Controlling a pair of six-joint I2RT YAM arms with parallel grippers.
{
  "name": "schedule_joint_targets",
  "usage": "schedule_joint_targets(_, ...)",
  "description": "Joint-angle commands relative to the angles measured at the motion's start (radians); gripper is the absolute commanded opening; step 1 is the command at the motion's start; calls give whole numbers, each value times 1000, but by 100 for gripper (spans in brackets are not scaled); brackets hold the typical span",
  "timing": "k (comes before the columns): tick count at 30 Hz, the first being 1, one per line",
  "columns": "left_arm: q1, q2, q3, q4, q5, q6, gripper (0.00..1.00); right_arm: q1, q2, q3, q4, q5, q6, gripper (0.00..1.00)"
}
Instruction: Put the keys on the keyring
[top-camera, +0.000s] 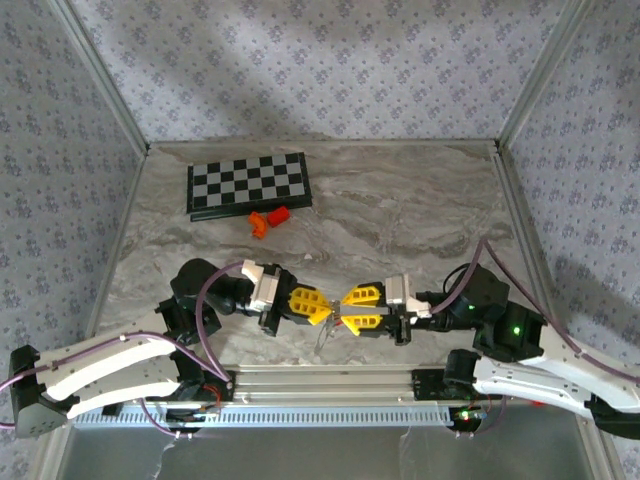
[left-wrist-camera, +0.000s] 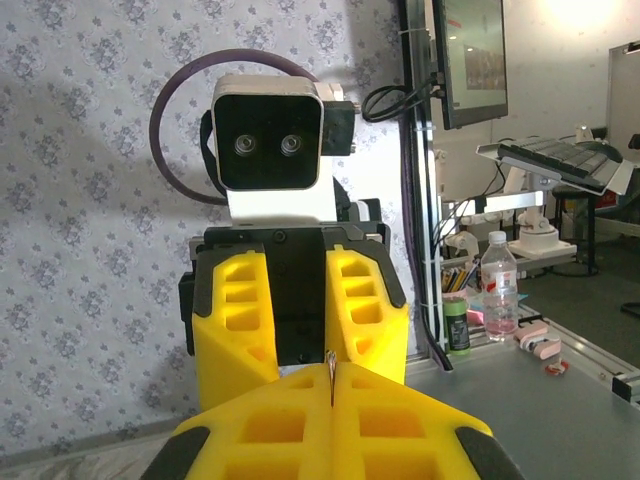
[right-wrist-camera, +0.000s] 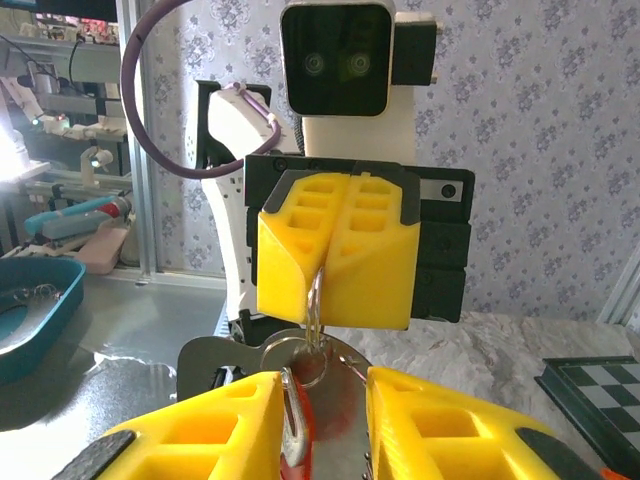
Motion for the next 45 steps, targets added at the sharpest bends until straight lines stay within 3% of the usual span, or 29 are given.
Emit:
schedule_joint_targets(1, -9, -1, 9, 22, -17, 21, 0, 9, 13, 2, 45, 4, -6, 29)
schedule_joint_targets(15, -9, 7, 10, -14, -37, 40, 0, 11, 17, -20, 94, 34, -3, 19)
schedule_joint_targets(24, -9, 11, 10, -17, -40, 42, 0, 11, 33, -8, 55, 72, -13, 0)
schedule_joint_targets(45, -9, -2, 98, -479, -208, 248, 7, 6, 193, 265, -365, 175, -71, 0)
